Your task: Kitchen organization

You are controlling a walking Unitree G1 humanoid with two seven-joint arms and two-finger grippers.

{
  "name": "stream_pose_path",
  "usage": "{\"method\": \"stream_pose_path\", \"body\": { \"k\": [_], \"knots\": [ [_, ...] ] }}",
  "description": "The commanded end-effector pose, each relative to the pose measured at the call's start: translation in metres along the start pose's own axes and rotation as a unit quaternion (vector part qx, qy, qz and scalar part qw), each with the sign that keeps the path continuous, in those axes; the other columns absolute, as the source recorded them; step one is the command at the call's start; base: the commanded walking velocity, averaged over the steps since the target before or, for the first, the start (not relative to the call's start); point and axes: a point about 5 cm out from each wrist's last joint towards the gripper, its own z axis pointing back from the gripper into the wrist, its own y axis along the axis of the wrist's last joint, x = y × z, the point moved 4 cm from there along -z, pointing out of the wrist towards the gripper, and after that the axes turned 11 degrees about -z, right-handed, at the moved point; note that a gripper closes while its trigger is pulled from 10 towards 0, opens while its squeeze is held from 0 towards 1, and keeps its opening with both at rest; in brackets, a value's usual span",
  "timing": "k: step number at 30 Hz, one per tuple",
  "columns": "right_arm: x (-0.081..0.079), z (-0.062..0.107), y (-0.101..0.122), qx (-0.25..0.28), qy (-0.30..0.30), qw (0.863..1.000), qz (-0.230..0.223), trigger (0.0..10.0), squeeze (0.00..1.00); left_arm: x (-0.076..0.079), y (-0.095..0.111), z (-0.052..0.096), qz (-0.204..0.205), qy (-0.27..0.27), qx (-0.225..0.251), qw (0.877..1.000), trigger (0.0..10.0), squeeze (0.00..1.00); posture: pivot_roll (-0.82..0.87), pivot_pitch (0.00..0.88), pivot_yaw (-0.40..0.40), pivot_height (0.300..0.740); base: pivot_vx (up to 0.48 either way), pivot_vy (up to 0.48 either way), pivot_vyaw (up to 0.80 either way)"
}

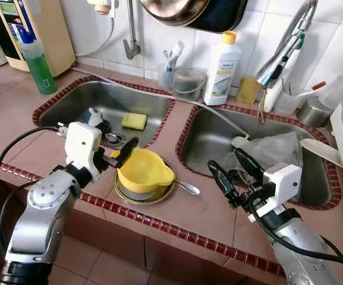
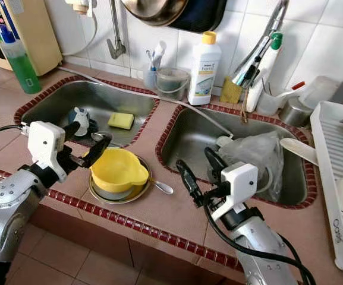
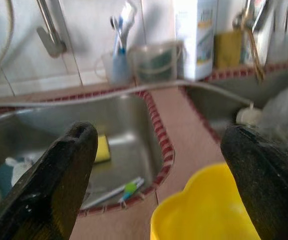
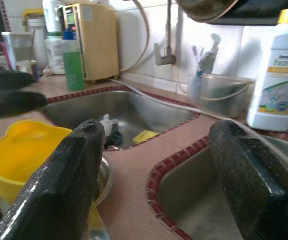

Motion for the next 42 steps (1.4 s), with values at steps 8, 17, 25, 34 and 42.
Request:
{"method": "stream_pose_path", "body": {
  "k": [8, 17, 25, 34, 42],
  "knots": [
    [-0.011, 0.001, 0.005, -0.007, 0.032, 0.999, -0.011, 10.0, 0.00, 0.009, 0.010, 0.000, -0.018, -0.048, -0.004, 0.999, 10.0, 0.00, -0.03, 0.073, -0.019, 0.740, 0.000, 0.000, 0.00],
    [-0.025, 0.003, 0.004, -0.024, 0.061, 0.997, -0.028, 10.0, 0.00, 0.007, 0.016, -0.006, -0.039, -0.071, -0.029, 0.996, 10.0, 0.00, -0.04, 0.071, -0.010, 0.740, 0.000, 0.000, 0.00],
    [-0.035, 0.008, 0.000, -0.047, 0.092, 0.994, -0.039, 10.0, 0.00, 0.015, 0.012, -0.004, -0.055, -0.106, -0.048, 0.992, 10.0, 0.00, -0.04, 0.067, -0.005, 0.740, 0.000, 0.000, 0.00],
    [-0.044, 0.009, -0.002, -0.065, 0.122, 0.990, -0.041, 10.0, 0.00, 0.016, 0.006, -0.005, -0.069, -0.119, -0.073, 0.988, 10.0, 0.00, -0.04, 0.056, -0.004, 0.740, 0.000, 0.000, 0.00],
    [-0.053, 0.016, -0.002, -0.080, 0.142, 0.985, -0.051, 10.0, 0.00, 0.006, 0.004, -0.017, -0.060, -0.109, -0.099, 0.987, 10.0, 0.00, -0.06, 0.047, 0.016, 0.740, 0.000, 0.000, 0.00]
  ]
}}
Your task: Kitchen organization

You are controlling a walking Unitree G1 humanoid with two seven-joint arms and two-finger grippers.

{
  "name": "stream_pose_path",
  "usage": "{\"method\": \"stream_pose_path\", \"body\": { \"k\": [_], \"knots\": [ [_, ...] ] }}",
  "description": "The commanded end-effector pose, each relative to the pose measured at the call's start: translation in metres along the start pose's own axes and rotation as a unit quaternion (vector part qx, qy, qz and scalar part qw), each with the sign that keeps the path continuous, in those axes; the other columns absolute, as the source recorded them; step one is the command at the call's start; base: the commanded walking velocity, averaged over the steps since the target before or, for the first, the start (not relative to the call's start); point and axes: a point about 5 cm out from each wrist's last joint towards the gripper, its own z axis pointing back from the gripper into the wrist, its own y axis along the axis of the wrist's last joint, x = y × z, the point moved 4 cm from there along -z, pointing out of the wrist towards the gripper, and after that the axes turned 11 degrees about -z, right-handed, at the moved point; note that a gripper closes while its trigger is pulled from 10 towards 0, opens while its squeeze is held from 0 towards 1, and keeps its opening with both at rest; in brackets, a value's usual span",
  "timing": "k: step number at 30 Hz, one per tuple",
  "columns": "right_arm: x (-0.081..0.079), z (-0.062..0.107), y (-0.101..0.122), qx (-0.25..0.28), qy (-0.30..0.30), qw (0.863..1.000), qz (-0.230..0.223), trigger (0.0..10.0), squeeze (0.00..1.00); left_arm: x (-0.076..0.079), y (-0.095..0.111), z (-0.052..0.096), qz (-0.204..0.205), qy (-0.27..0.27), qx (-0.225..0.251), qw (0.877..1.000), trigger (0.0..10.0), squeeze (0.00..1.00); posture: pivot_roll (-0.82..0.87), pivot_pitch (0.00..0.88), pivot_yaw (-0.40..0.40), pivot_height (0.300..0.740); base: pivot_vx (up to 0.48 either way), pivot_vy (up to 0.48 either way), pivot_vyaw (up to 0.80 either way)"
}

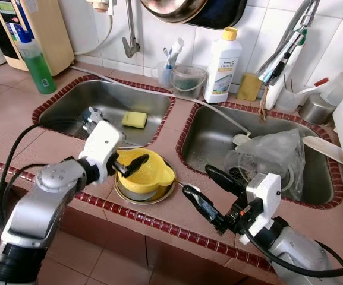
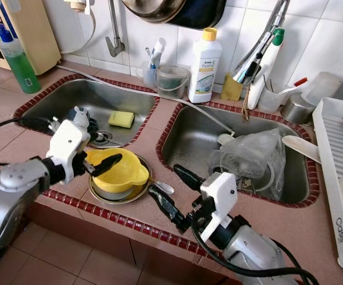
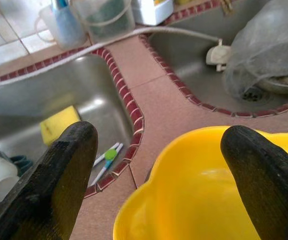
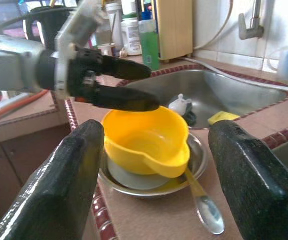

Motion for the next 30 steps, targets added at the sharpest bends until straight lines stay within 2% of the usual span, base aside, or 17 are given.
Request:
{"method": "stream_pose_path", "body": {
  "k": [1, 8, 11, 17, 23, 30],
  "knots": [
    [-0.002, 0.002, 0.000, -0.006, 0.005, 1.000, 0.008, 10.0, 0.00, -0.006, -0.004, -0.002, -0.005, 0.004, -0.019, 1.000, 10.0, 0.00, -0.07, 0.045, 0.021, 0.740, 0.000, 0.000, 0.00],
    [-0.004, 0.002, -0.002, -0.008, 0.002, 1.000, 0.007, 10.0, 0.00, -0.012, -0.005, -0.005, -0.035, -0.028, -0.046, 0.998, 10.0, 0.00, -0.06, 0.040, 0.033, 0.740, 0.000, 0.000, 0.00],
    [-0.004, 0.002, -0.003, -0.008, 0.000, 1.000, 0.007, 10.0, 0.00, -0.020, -0.002, -0.007, -0.049, -0.042, -0.060, 0.996, 10.0, 0.00, -0.06, 0.042, 0.039, 0.740, 0.000, 0.000, 0.00],
    [-0.004, 0.001, -0.004, -0.008, -0.003, 1.000, 0.008, 10.0, 0.00, -0.030, 0.009, -0.015, -0.046, -0.059, -0.072, 0.995, 10.0, 0.00, -0.06, 0.045, 0.047, 0.740, 0.000, 0.000, 0.00],
    [-0.004, 0.001, -0.004, -0.005, -0.010, 1.000, 0.009, 10.0, 0.00, -0.025, 0.018, -0.021, -0.044, -0.097, -0.070, 0.992, 10.0, 0.00, -0.07, 0.053, 0.060, 0.740, 0.000, 0.000, 0.00],
    [-0.003, 0.002, -0.004, -0.003, -0.019, 1.000, 0.011, 10.0, 0.00, -0.020, 0.007, -0.027, -0.033, -0.106, -0.094, 0.989, 10.0, 0.00, -0.08, 0.060, 0.069, 0.740, 0.000, 0.000, 0.00]
  ]
}}
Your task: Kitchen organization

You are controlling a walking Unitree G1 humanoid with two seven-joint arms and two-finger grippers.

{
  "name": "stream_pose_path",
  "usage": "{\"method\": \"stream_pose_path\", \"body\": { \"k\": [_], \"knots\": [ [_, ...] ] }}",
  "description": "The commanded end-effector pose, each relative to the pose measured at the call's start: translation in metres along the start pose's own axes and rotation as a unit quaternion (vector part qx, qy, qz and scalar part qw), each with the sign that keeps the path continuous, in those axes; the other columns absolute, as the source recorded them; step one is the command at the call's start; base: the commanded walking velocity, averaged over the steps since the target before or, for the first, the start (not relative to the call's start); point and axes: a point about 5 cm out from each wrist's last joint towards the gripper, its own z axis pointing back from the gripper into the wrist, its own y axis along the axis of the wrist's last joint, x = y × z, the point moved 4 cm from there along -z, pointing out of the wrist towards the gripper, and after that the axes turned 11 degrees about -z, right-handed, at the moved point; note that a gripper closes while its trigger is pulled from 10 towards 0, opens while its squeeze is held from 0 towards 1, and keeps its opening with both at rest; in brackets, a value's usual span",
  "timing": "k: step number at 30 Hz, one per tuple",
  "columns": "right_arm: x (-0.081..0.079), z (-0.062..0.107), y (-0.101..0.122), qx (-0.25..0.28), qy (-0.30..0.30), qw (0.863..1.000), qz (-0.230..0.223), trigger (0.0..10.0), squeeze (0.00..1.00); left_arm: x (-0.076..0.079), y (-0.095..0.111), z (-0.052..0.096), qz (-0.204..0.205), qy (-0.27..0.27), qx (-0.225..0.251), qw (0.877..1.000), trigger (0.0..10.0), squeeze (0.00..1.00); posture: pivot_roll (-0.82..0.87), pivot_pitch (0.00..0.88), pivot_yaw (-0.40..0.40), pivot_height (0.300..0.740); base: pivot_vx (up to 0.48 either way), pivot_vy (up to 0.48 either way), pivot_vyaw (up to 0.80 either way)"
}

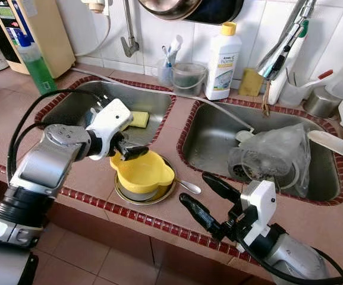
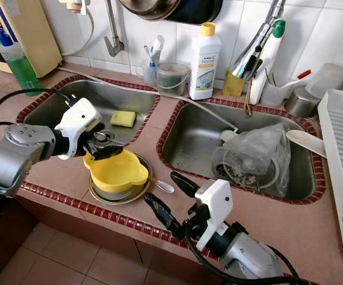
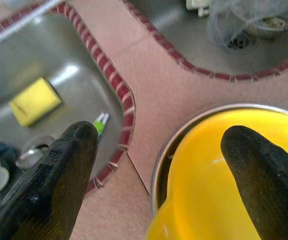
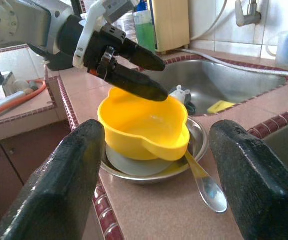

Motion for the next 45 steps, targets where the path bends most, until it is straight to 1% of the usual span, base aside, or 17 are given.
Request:
{"method": "stream_pose_path", "body": {
  "k": [1, 2, 3, 6, 10, 11, 12, 13, 35, 36, 41, 45],
  "knots": [
    [-0.003, 0.000, 0.005, 0.010, 0.001, 1.000, 0.008, 10.0, 0.00, 0.001, 0.000, -0.001, -0.003, -0.007, -0.010, 1.000, 10.0, 0.00, -0.08, 0.063, 0.071, 0.740, 0.000, 0.000, 0.00],
    [-0.003, 0.000, 0.005, 0.010, 0.000, 1.000, 0.007, 10.0, 0.00, 0.004, -0.004, -0.002, 0.000, -0.013, -0.017, 1.000, 10.0, 0.00, -0.08, 0.064, 0.072, 0.740, 0.000, 0.000, 0.00],
    [-0.003, 0.000, 0.005, 0.010, -0.001, 1.000, 0.007, 10.0, 0.00, 0.009, -0.013, -0.004, 0.007, -0.024, -0.035, 0.999, 10.0, 0.00, -0.08, 0.065, 0.072, 0.740, 0.000, 0.000, 0.00],
    [-0.004, 0.000, 0.005, 0.012, -0.002, 1.000, 0.008, 10.0, 0.00, 0.012, -0.023, -0.006, 0.015, -0.029, -0.054, 0.998, 10.0, 0.00, -0.08, 0.069, 0.074, 0.740, 0.000, 0.000, 0.00],
    [-0.004, -0.001, 0.005, 0.013, -0.004, 1.000, 0.008, 10.0, 0.00, 0.015, -0.026, -0.005, 0.019, -0.038, -0.058, 0.997, 10.0, 0.00, -0.08, 0.074, 0.076, 0.740, 0.000, 0.000, 0.00],
    [-0.004, -0.001, 0.005, 0.014, -0.005, 1.000, 0.008, 10.0, 0.00, 0.015, -0.026, -0.005, 0.019, -0.040, -0.056, 0.997, 5.8, 0.00, -0.07, 0.078, 0.076, 0.740, 0.000, 0.000, 0.00],
    [-0.004, -0.001, 0.006, 0.014, -0.005, 1.000, 0.008, 10.0, 0.00, 0.015, -0.026, -0.005, 0.019, -0.040, -0.056, 0.997, 5.8, 0.00, -0.07, 0.079, 0.076, 0.740, 0.000, 0.000, 0.00],
    [-0.004, -0.002, 0.006, 0.014, -0.005, 1.000, 0.008, 10.0, 0.00, 0.015, -0.025, -0.004, 0.015, -0.041, -0.055, 0.998, 0.0, 0.00, -0.07, 0.082, 0.077, 0.740, 0.000, 0.000, 0.00],
    [-0.006, -0.005, 0.006, 0.022, -0.006, 1.000, 0.001, 10.0, 0.00, 0.011, -0.018, 0.000, -0.007, -0.051, -0.039, 0.998, 0.0, 0.00, -0.06, 0.085, 0.085, 0.740, 0.000, 0.000, 0.00],
    [-0.006, -0.006, 0.006, 0.022, -0.004, 1.000, 0.001, 10.0, 0.00, 0.012, -0.017, 0.000, -0.013, -0.055, -0.036, 0.998, 0.0, 0.00, -0.06, 0.084, 0.084, 0.740, 0.000, 0.000, 0.00],
    [-0.006, -0.006, 0.006, 0.022, -0.004, 1.000, 0.002, 10.0, 0.00, 0.012, -0.015, 0.000, -0.012, -0.055, -0.031, 0.998, 0.0, 0.00, -0.06, 0.081, 0.084, 0.740, 0.000, 0.000, 0.00],
    [-0.005, -0.006, 0.006, 0.023, -0.004, 1.000, 0.003, 10.0, 0.00, 0.015, -0.014, -0.001, -0.011, -0.058, -0.025, 0.998, 0.0, 0.00, -0.06, 0.078, 0.083, 0.740, 0.000, 0.000, 0.00]
  ]
}}
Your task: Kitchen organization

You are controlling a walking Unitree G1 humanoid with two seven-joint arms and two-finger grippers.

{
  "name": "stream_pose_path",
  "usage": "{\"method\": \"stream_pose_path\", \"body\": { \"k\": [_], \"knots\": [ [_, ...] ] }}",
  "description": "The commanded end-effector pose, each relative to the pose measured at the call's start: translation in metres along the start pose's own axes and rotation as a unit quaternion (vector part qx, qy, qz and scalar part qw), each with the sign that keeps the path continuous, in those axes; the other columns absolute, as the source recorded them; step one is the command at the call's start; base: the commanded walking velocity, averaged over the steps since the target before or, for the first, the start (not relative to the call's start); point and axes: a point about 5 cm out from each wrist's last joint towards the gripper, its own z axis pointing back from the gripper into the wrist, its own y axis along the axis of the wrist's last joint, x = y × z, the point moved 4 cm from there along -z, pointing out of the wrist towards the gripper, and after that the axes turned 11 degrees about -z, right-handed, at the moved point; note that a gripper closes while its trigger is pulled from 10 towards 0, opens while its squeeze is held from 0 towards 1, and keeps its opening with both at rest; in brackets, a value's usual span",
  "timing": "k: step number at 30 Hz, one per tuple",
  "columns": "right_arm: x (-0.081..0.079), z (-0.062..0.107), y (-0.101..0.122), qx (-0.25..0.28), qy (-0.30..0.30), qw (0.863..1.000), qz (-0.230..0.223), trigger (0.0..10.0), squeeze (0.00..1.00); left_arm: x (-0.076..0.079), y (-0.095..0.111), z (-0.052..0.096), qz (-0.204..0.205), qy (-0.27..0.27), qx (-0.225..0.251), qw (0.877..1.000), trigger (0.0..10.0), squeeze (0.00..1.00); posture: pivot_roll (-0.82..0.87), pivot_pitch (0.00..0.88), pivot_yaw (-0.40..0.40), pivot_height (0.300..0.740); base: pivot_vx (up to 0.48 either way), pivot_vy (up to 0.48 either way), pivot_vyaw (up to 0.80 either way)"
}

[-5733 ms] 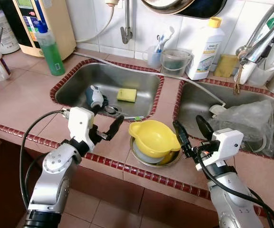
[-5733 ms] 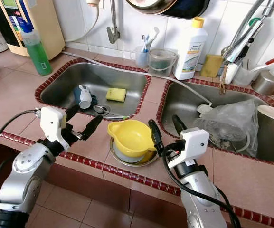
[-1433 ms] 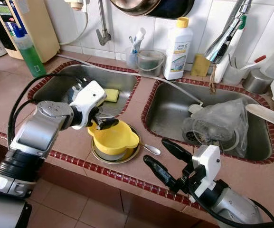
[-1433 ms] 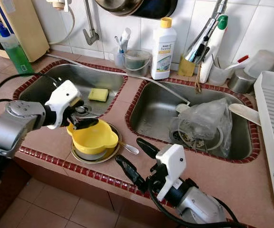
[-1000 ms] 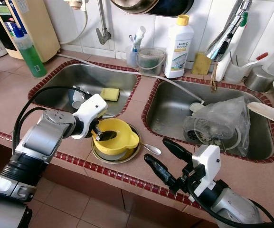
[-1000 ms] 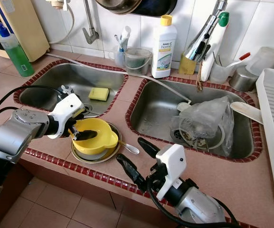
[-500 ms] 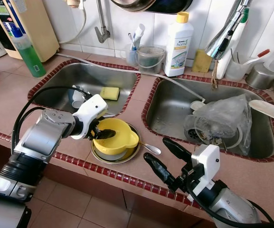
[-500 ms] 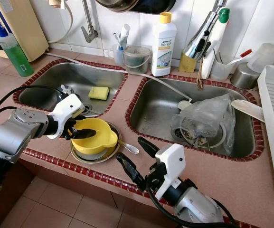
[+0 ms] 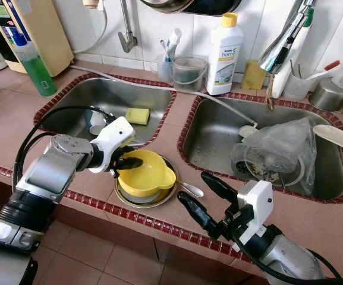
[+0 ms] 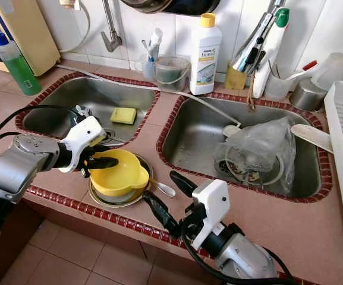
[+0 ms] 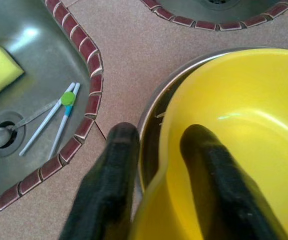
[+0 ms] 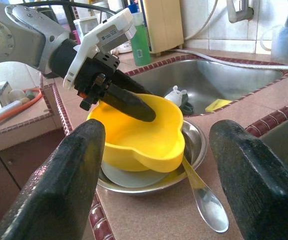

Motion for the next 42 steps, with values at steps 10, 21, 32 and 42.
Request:
{"method": "stream_pose_path", "body": {
  "k": [10, 21, 32, 42],
  "knots": [
    [-0.003, -0.004, 0.007, 0.012, 0.012, 1.000, 0.011, 10.0, 0.00, -0.002, 0.005, 0.005, -0.011, 0.004, 0.013, 1.000, 0.0, 0.00, -0.06, 0.063, 0.077, 0.740, 0.000, 0.000, 0.00],
    [-0.001, -0.005, 0.006, 0.010, 0.016, 1.000, 0.013, 10.0, 0.00, -0.006, 0.007, 0.006, -0.015, 0.012, 0.021, 1.000, 0.0, 0.00, -0.06, 0.046, 0.069, 0.740, 0.000, 0.000, 0.00],
    [0.000, -0.007, 0.007, 0.010, 0.018, 1.000, 0.016, 10.0, 0.00, -0.011, 0.014, 0.014, -0.019, 0.001, 0.044, 0.999, 0.0, 0.00, -0.06, 0.032, 0.066, 0.740, 0.000, 0.000, 0.00],
    [0.000, -0.007, 0.008, 0.012, 0.018, 1.000, 0.017, 10.0, 0.00, -0.011, 0.014, 0.016, -0.024, -0.007, 0.043, 0.999, 0.0, 0.00, -0.06, 0.033, 0.068, 0.740, 0.000, 0.000, 0.00]
  ]
}}
